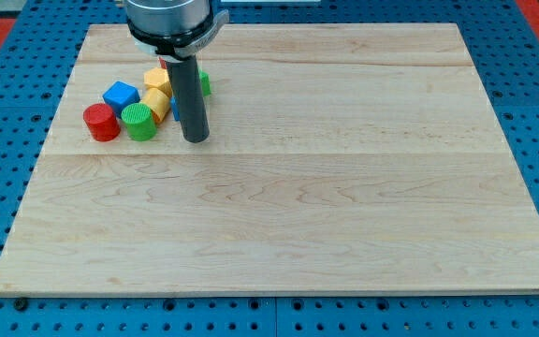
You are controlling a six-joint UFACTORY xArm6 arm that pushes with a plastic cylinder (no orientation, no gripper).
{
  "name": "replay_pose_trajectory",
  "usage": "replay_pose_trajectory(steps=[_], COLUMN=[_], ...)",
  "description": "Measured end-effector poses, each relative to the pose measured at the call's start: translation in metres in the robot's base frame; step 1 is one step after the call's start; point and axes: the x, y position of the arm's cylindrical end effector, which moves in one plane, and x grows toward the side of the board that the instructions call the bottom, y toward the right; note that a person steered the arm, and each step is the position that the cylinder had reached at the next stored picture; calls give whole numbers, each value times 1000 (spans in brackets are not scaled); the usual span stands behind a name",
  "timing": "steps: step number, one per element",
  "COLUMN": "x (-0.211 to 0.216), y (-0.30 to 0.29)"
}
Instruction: Push the green circle to the bottom right of the board
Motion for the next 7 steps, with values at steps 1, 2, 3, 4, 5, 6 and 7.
replay_pose_trajectory(steps=[1,2,3,4,5,6,7], x=[3,6,7,6,6,16,32], y=[0,0,4,14,14,12,11])
